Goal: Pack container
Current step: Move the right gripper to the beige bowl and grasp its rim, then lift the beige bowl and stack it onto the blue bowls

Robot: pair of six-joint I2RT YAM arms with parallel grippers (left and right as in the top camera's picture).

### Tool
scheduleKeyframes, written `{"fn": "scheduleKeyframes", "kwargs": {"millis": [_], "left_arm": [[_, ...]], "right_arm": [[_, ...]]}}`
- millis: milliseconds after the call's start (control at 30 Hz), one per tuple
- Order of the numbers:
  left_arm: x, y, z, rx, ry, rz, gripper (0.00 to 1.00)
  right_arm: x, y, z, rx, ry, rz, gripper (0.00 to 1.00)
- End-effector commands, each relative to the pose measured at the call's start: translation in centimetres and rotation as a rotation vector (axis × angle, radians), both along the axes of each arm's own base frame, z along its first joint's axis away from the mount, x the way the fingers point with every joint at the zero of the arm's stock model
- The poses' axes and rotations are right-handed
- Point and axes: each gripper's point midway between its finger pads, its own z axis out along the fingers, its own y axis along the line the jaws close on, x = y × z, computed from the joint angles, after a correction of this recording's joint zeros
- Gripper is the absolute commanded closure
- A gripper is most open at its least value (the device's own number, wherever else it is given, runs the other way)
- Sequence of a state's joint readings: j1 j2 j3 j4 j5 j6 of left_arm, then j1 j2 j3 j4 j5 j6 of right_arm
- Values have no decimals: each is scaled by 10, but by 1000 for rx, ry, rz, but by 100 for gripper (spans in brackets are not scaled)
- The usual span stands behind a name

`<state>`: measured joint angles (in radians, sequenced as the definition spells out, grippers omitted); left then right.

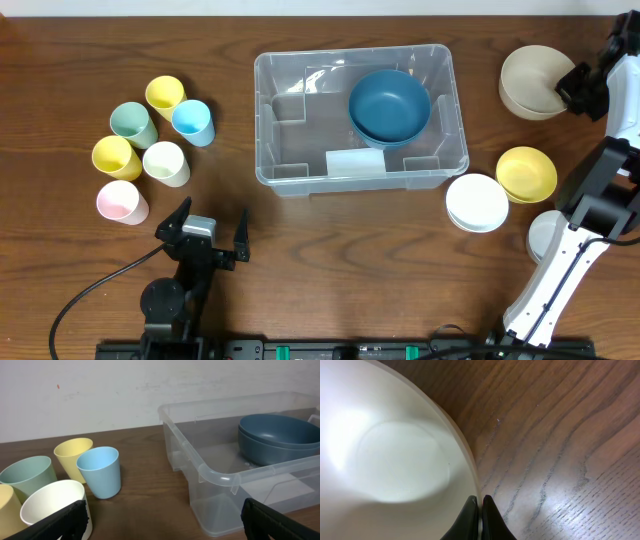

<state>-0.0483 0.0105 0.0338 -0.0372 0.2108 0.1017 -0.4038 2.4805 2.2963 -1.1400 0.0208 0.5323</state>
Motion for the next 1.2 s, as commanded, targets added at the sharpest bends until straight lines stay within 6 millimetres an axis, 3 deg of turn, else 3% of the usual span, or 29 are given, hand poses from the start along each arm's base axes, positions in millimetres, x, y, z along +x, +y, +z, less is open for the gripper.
{"fn": "scheduleKeyframes", "kwargs": {"millis": [0,100,200,300,433,567,733,833,933,1067,1167], "left_arm": [[0,-1,-16,-5,38,-9,2],[0,-1,-16,-5,38,-9,2],[0,-1,-16,-5,38,-9,2],[0,-1,-16,-5,38,-9,2],[0,-1,-16,-5,38,-9,2],[0,-1,-16,-5,38,-9,2],[0,-1,-16,-5,38,-9,2],[0,-1,-16,-5,38,-9,2],[0,-1,-16,-5,38,-9,2],[0,-1,-16,-5,38,-9,2],[0,-1,-16,-5,38,-9,2]], "right_arm": [[-5,-2,-10,-10,38,28,99],[-11,-6,-2,-43,54,26,99],[-12,-8,20,-71,35,43,99],[-12,-9,57,-99,-28,40,99],[-12,1,130,-141,-168,50,99],[-19,27,201,-184,-298,108,99],[-27,97,264,-163,-433,277,99],[-30,144,278,-146,-457,374,99],[-30,193,275,-119,-444,475,99],[-29,247,252,-109,-374,586,99],[-27,266,230,-115,-313,606,99]]}}
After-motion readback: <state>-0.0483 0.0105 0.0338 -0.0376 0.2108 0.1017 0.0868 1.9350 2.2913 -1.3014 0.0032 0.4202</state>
